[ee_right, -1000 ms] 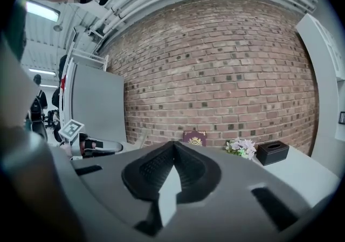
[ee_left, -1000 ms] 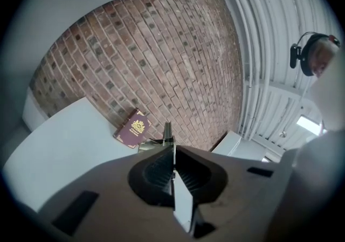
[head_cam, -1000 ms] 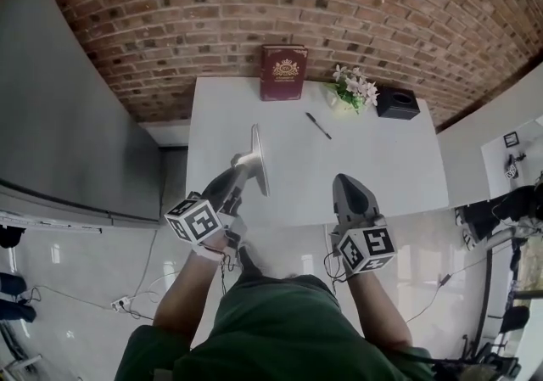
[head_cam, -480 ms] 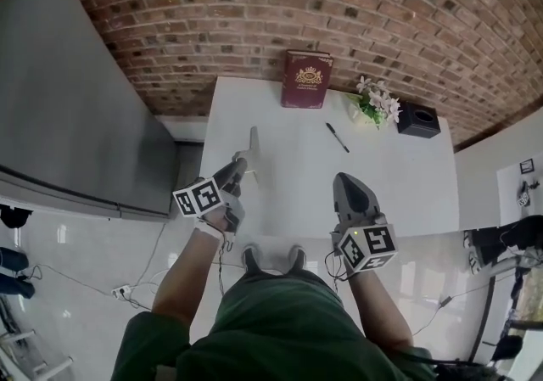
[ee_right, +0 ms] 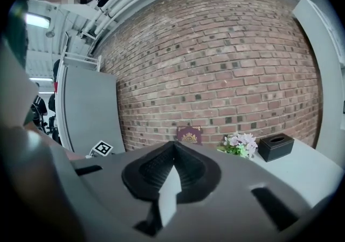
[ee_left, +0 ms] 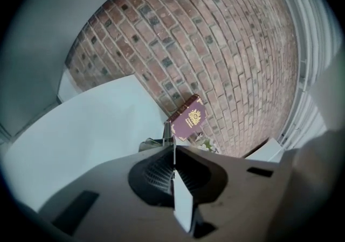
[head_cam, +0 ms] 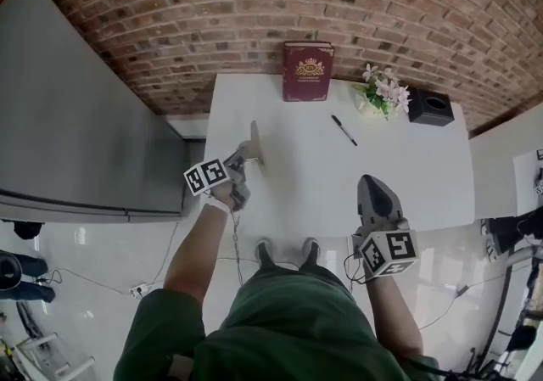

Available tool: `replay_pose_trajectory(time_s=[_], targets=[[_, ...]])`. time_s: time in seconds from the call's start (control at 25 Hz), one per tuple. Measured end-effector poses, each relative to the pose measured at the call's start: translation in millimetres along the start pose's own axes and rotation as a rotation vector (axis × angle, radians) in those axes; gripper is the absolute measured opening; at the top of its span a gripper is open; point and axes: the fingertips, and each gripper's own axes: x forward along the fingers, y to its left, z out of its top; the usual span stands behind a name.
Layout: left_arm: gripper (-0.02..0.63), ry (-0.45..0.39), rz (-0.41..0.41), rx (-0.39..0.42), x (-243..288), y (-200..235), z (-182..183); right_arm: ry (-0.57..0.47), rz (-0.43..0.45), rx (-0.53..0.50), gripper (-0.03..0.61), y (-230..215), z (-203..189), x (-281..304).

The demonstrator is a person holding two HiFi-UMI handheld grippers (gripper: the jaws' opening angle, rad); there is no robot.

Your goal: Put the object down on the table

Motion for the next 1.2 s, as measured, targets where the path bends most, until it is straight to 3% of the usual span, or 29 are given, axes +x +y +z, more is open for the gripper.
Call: replay_pose_trajectory(time_s=[0.4,0.84,1.04,1.12,1.2], targets=[[0.011,0.088,0.060,-0.019,51.5,42.1,-16.2,0.058,-0.122,-0.005,0.003,-32.6,-21.7,-31.3],[0.011,0.079,0.099,-0.092,67.0,66.8,-13.1,0.095,-0.129,0.001,0.003,-23.4,-33.5,-31.3],[0.017,0.094,0.146,-0.048,65.2,69.1,-15.5,0.090,-0.122,0.005,0.003,-21.6,-31.8,-28.2],[0.116,0.108,0.155,-0.016,62.3,66.8,-16.3,0.084,-0.112,0.005,0.003,-19.1,-30.5,-24.9],[0.150,0.106,0.156,0.016,57.1,62.9,-14.3,0.079,-0.099,0.006,0.003,-17.0,-29.3,-20.7]])
